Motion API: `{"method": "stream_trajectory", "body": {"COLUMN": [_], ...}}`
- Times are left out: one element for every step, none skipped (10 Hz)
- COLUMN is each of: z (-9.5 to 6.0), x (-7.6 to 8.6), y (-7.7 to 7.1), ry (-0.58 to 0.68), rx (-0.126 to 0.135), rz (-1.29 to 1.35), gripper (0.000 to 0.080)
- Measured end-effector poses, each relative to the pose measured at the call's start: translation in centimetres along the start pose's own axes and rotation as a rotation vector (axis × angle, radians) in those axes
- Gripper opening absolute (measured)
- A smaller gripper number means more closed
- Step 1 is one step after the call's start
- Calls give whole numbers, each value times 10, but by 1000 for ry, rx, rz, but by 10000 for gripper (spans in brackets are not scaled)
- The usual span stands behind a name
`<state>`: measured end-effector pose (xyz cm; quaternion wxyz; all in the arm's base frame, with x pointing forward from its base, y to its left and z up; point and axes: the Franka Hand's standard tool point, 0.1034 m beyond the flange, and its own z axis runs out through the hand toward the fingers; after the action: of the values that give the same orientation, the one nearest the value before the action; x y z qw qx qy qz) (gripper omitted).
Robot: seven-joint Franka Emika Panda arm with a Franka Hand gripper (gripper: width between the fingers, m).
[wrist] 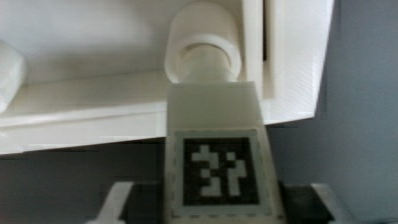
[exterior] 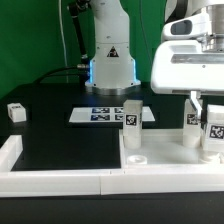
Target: Assemble square table
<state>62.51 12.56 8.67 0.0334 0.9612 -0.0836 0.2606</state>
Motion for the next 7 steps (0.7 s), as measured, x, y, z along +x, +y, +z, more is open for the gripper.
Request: {"method": "stream_trajectory", "body": {"z": [2, 2, 2, 2, 2, 2, 2], "x": [-1, -1, -1, -1, -1, -1, -1], "y": [-2, -2, -2, -2, -2, -2, -2], "ry": [2, 6, 6, 6, 6, 6, 6], "rx": [1, 1, 1, 1, 1, 1, 1], "rz": [-5, -6, -7, -7, -7, -7, -7], "gripper": [291, 291, 291, 291, 527, 611, 611]}}
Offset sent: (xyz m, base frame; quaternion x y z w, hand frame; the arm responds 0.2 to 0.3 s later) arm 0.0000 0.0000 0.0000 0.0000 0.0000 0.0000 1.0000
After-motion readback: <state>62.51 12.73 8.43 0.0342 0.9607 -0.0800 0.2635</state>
